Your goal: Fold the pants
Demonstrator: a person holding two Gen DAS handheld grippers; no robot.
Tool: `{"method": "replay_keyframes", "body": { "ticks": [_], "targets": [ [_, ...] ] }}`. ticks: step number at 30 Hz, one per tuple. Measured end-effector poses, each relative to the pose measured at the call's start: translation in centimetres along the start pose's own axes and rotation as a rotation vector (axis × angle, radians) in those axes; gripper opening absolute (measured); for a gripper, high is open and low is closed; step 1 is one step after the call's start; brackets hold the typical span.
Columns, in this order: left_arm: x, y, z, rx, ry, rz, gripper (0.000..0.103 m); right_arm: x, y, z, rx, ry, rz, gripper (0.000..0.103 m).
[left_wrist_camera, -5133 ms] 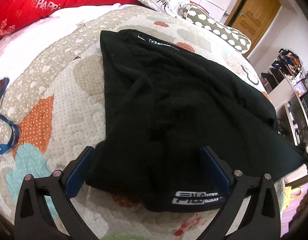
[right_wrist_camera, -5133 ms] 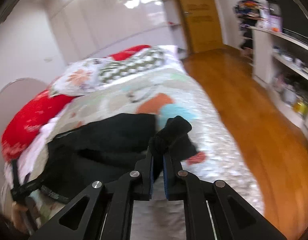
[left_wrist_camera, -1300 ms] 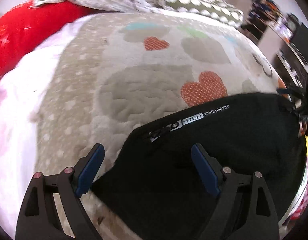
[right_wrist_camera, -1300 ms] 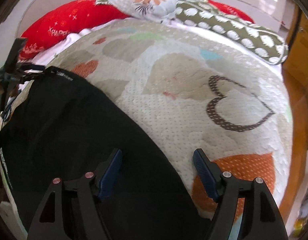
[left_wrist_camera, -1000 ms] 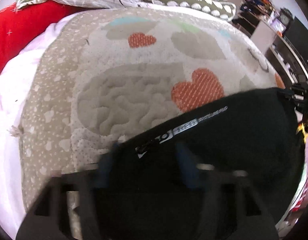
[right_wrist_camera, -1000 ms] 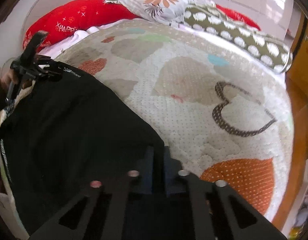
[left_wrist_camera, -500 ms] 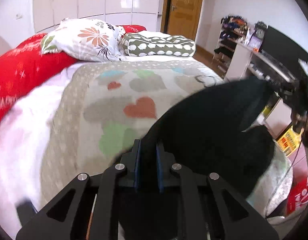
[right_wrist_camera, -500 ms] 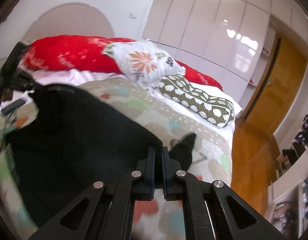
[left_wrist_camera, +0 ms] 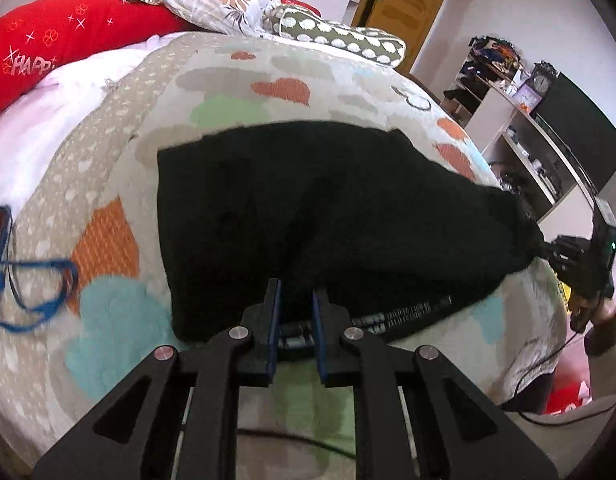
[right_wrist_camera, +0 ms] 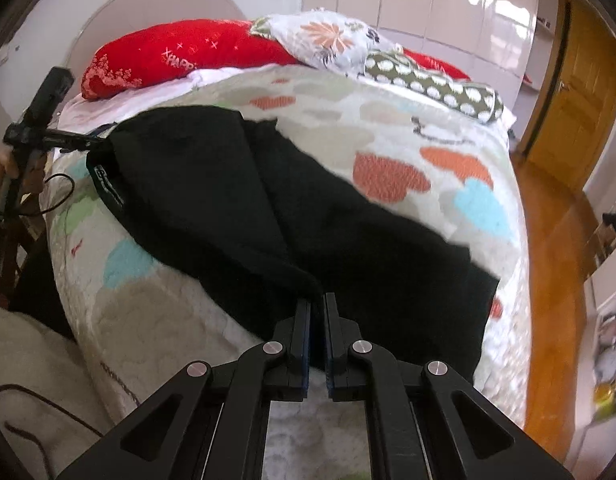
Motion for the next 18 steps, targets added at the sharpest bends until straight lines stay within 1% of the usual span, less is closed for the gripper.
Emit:
{"method": "replay_keyframes", "body": {
  "ticks": [2, 4, 5, 6, 7, 8, 9, 10, 11, 12, 13, 14, 16, 17, 18],
  "targets": [
    [0.5, -0.2, 0.7, -0.023, -0.027, -0.018, 0.011, 0.0, -0.3, 0.5, -0.023, -0.005, -0.012, 0.004],
    [0.5, -0.3, 1.3, -0.029, -0.034, -0.027, 0.011, 0.3, -0.5, 0.5, -0.064, -0.016, -0.023, 0.009],
    [0.5, -0.3, 1.5, -0.03, -0.034, -0.034, 0.011, 0.2, -0.1, 0.1, -0.067, -0.024, -0.045, 0.018],
    [0.5, -0.1, 1.5, -0.024, -0.035, -0.041, 0.011, 0.0, 0.6, -0.6, -0.06, -0.03, -0.095, 0.033],
    [0.5, 0.2, 1.4, -0.018, -0.029, -0.043, 0.011, -0.5, 1.3, -1.1, -0.038, -0.034, -0.128, 0.042],
    [0.6, 0.8, 1.3, -0.011, -0.022, -0.049, 0.012, -1.0, 2.3, -2.5, 0.012, -0.042, -0.167, 0.058],
    [0.7, 1.3, 1.2, -0.002, -0.021, -0.055, 0.013, -1.5, 2.8, -3.8, 0.037, -0.052, -0.199, 0.066],
    [0.7, 2.0, 1.0, 0.015, -0.021, -0.06, 0.021, -1.9, 2.9, -4.6, 0.039, -0.055, -0.226, 0.066],
    [0.8, 3.1, 0.6, 0.042, -0.02, -0.064, 0.042, -2.6, 2.9, -6.0, 0.05, -0.05, -0.271, 0.066],
    [0.8, 3.8, 0.3, 0.059, -0.014, -0.064, 0.057, -3.0, 2.8, -7.0, 0.062, -0.042, -0.288, 0.066],
    [0.7, 4.5, -0.2, 0.08, -0.003, -0.059, 0.079, -3.5, 2.3, -8.5, 0.079, -0.031, -0.29, 0.066],
    [0.4, 5.4, -0.7, 0.111, 0.021, -0.049, 0.084, -3.8, 1.6, -9.9, 0.094, -0.027, -0.277, 0.066],
    [-0.2, 6.2, -1.5, 0.109, 0.064, -0.062, 0.084, -4.0, -0.4, -12.2, 0.101, -0.041, -0.257, 0.065],
    [-0.7, 6.4, -1.8, 0.099, 0.091, -0.077, 0.084, -3.9, -1.9, -13.5, 0.096, -0.062, -0.25, 0.062],
    [-1.1, 6.6, -1.9, 0.091, 0.113, -0.082, 0.084, -3.8, -3.9, -14.9, 0.086, -0.089, -0.247, 0.057]
  ]
}}
Point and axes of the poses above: each gripper's, at about its wrist camera, not at the fingertips, and y roughly against the way its jaws point, x to its right, z to its underside, the point moved 6 cm from there along -y, roughly the way its jaws point, and after that the axes turned 7 degrees about -x, right-handed, at the moved point
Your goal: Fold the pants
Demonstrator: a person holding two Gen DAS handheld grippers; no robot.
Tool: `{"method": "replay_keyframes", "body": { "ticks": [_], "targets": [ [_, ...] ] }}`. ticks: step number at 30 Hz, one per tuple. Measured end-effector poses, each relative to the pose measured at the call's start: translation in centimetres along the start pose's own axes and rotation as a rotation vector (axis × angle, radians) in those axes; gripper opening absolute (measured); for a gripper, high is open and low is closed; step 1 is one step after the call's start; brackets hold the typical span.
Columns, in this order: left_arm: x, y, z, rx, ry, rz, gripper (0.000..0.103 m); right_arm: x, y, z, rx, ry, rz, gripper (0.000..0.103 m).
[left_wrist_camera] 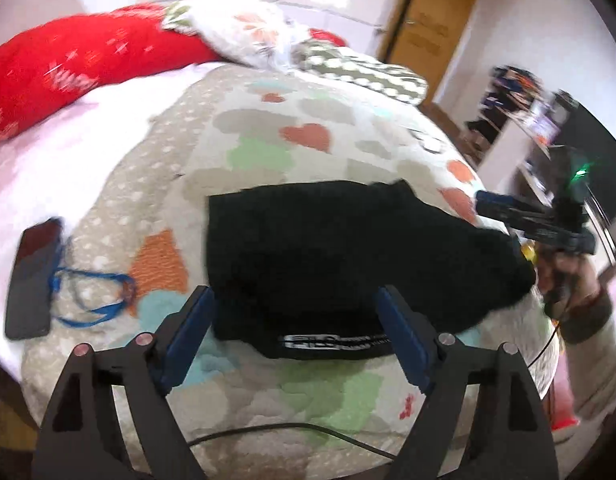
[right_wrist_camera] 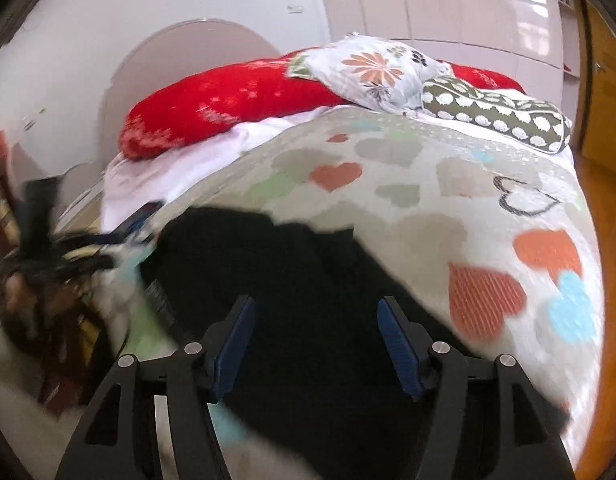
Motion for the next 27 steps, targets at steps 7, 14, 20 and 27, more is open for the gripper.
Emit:
{"method": "replay_keyframes", "body": {
  "ticks": [7, 14, 20, 27],
  "targets": [
    [-2.4, 0.6, 0.4, -0.091, 0.153, 0.019, 0.084, 3.0, -10.8, -2.3, -0.164, -0.118, -0.026, 0.022],
    [-1.6, 2.3, 0.6, -0.126, 0.193, 0.193, 0.084, 3.7, -9.0, -3.7, -0.061, -0.103, -0.026, 0.003],
    [-4.3, -1.7, 0.0, -0.142, 0.333, 0.149, 0.085, 4.5, -11.0, -3.4, -0.107, -0.081, 0.062, 0.003],
    [-5.8, -6.1, -0.6, -0.139, 0.391, 0.098, 0.085, 2.3, -7.4, -2.8, -0.041, -0.077, 0.03, 0.04]
  ]
}}
Point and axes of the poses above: each gripper's, at about its wrist camera, not at the fingertips, and y roughly against the way its jaws point, x to its right, z to its underside, the point moved 6 cm from there along -y, roughly the way its jaws point, and after that the axes turned 7 degrees about -x, right-handed, at the moved point
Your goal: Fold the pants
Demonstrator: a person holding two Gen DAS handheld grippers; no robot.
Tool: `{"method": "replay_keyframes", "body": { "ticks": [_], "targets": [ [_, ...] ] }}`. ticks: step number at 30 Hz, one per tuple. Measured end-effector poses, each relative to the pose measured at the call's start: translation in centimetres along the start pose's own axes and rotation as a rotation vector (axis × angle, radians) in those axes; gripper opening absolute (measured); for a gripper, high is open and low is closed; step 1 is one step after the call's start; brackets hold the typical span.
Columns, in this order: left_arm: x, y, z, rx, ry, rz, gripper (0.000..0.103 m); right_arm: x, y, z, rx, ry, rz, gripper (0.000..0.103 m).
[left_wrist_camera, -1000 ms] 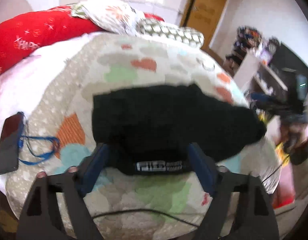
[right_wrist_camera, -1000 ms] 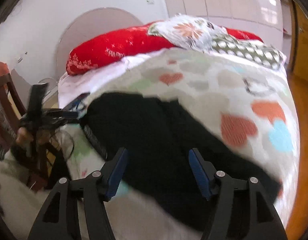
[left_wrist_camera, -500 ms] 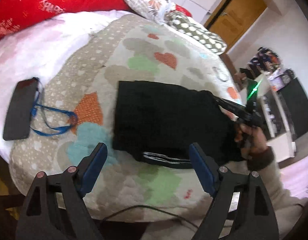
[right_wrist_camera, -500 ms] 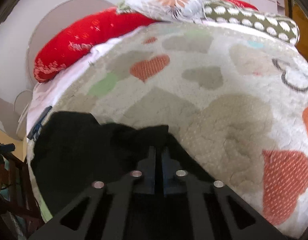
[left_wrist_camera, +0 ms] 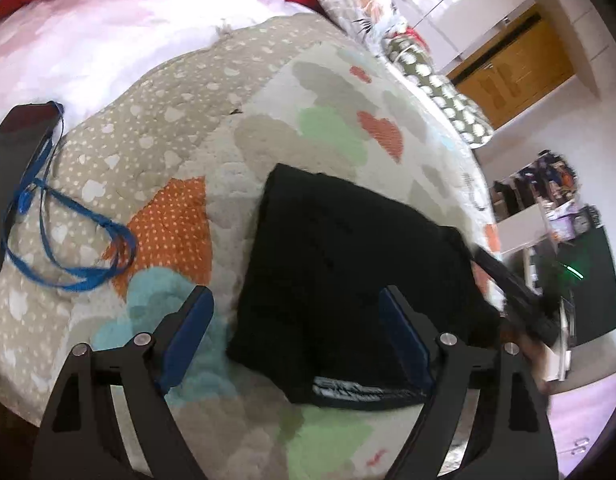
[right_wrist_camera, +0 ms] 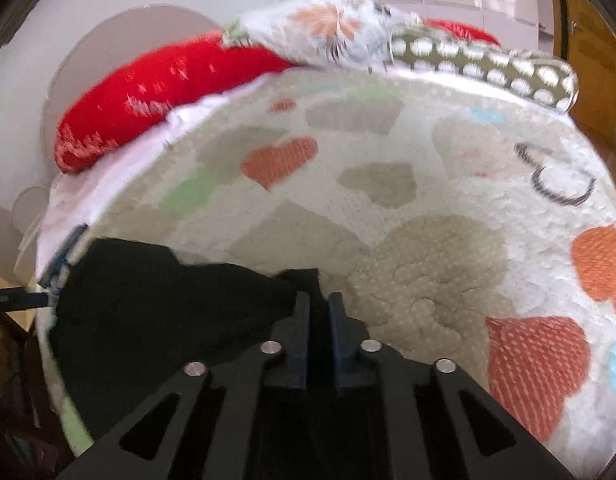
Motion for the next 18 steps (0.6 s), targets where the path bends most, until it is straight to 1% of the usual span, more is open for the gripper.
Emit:
{"method": "replay_keyframes", "body": {
  "ticks": [1, 2, 4, 6, 8, 9, 10, 11, 12, 13, 14, 15, 16, 17, 18],
  "targets": [
    [0.0, -0.3, -0.1, -0.002, -0.001, 0.005, 0.085, -1.3, 1.2, 0.6, 0.011, 0.023, -0.048, 0.048],
    [0.3, -0.8, -0.3, -0.006, -0.004, 0.031, 0.085, -3.4, 2.2, 1.7, 0.011, 0.069, -0.115, 0.053],
    [0.6, -1.1, -0.4, -0.009, -0.004, 0.054, 0.085, -6.9, 2.7, 3.6, -0.009, 0.146, -0.225, 0.053],
    [0.9, -1.1, -0.8, 0.011, 0.001, 0.06, 0.085, -10.4, 2.3, 5.5, -0.032, 0.212, -0.286, 0.053],
    [1.2, -1.0, -1.0, 0.022, -0.003, 0.073, 0.085, -13.5, 1.4, 7.0, -0.047, 0.284, -0.32, 0.053],
    [1.4, -0.9, -1.1, 0.029, -0.006, 0.079, 0.084, -15.1, 0.7, 7.7, -0.051, 0.33, -0.321, 0.053],
    [1.5, -0.8, -1.2, 0.033, -0.009, 0.074, 0.083, -15.8, 0.1, 8.0, -0.051, 0.354, -0.312, 0.053],
    [1.6, -0.7, -1.2, 0.038, -0.016, 0.064, 0.083, -16.8, -0.9, 8.3, -0.053, 0.393, -0.282, 0.053],
    [1.8, -0.7, -1.3, 0.046, -0.03, 0.057, 0.082, -17.2, -1.7, 8.5, -0.05, 0.422, -0.25, 0.05],
    [2.0, -0.6, -1.4, 0.055, -0.044, 0.047, 0.075, -17.5, -2.6, 8.8, -0.053, 0.46, -0.202, 0.048],
    [2.1, -0.4, -1.5, 0.065, -0.054, 0.03, 0.061, -17.7, -3.6, 8.9, -0.067, 0.486, -0.159, 0.032],
    [2.1, -0.4, -1.5, 0.064, -0.063, 0.014, 0.051, -17.6, -4.1, 8.8, -0.071, 0.479, -0.141, 0.021],
    [2.1, -0.2, -1.5, 0.058, -0.071, 0.006, 0.032, -17.5, -3.9, 8.6, -0.072, 0.438, -0.189, 0.011],
    [2.0, 0.3, -1.3, 0.063, -0.073, 0.012, 0.032, -17.2, -3.2, 8.1, -0.064, 0.383, -0.24, 0.003],
    [2.0, 0.7, -1.2, 0.071, -0.074, 0.017, 0.032, -17.2, -2.4, 7.9, -0.048, 0.378, -0.251, 0.003]
  ]
}}
Point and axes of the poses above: each gripper's, at about its wrist camera, not at the fingertips, and y roughly against the way its jaws point, x to its right, z to its underside, the point moved 6 cm from there along -y, roughly the way its jaws point, and after that the axes turned 7 degrees about -x, right-handed, at the moved point
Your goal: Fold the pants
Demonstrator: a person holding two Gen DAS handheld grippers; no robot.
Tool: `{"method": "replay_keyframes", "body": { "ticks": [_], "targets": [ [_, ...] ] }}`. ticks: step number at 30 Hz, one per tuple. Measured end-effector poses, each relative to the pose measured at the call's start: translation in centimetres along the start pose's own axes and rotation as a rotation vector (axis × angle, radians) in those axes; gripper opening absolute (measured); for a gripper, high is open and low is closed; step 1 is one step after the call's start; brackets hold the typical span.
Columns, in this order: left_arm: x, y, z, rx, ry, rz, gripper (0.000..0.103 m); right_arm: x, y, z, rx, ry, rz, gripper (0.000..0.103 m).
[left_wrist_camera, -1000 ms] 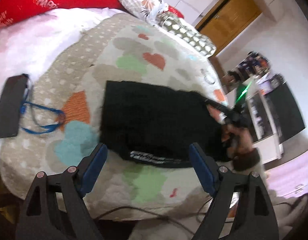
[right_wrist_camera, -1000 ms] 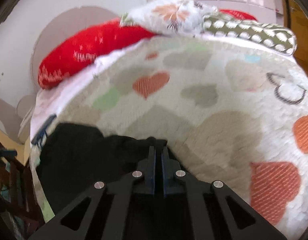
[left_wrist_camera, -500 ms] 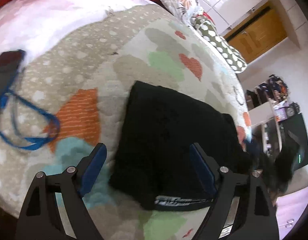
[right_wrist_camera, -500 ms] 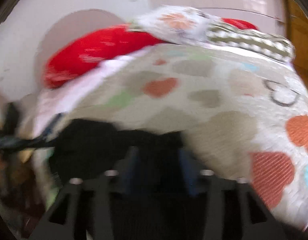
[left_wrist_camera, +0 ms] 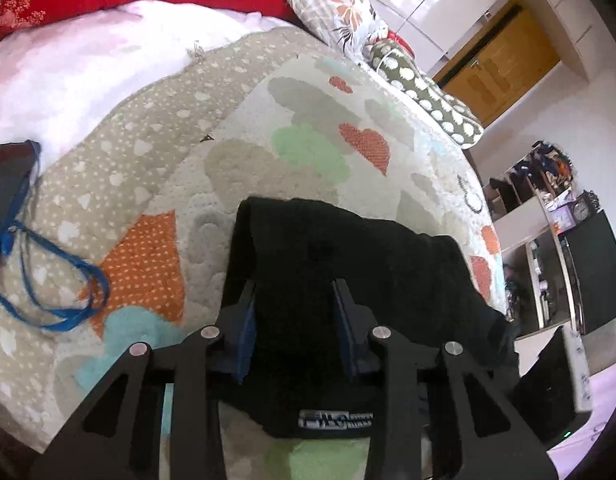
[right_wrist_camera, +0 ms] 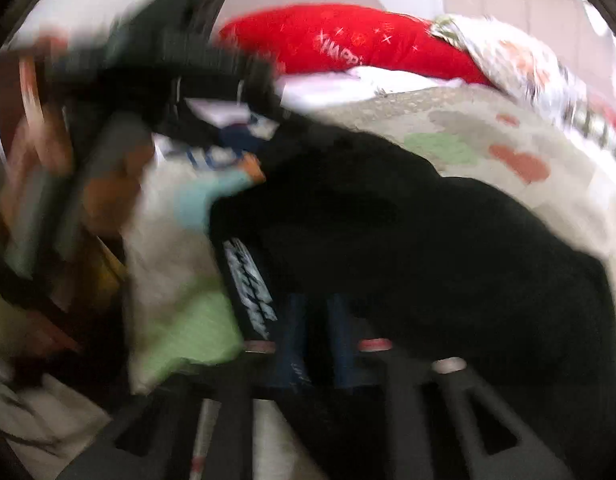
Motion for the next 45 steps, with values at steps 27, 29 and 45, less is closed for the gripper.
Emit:
{"method": "replay_keyframes", "body": {
  "ticks": [27, 29, 45],
  "targets": [
    [3.8, -2.4, 0.8, 0.042, -0.164, -0.178, 0.071, 17.9, 4.1, -1.1, -0.026, -0.338, 0.29, 0.002],
    [3.1, -3.8, 1.2, 0.016, -0.157, -0.206, 0.07, 17.9, 3.7, -0.7, -0.043, -0.311, 0.338, 0.002],
    [7.9, -0.7, 1.4, 0.096, -0.228, -0.142, 0.072, 16.7, 17.7, 8.0, 0.135, -0.518, 0.463, 0.055]
  ]
}}
Point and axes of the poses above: each gripper's, at about its wrist camera, not at the fingertips, and y roughly against the way its jaws point, x to its right, z to its underside, the point moved 6 cm from there along -y, roughly the way its jaws point, and after that the axes turned 7 degrees about -x, right-handed, at the moved point
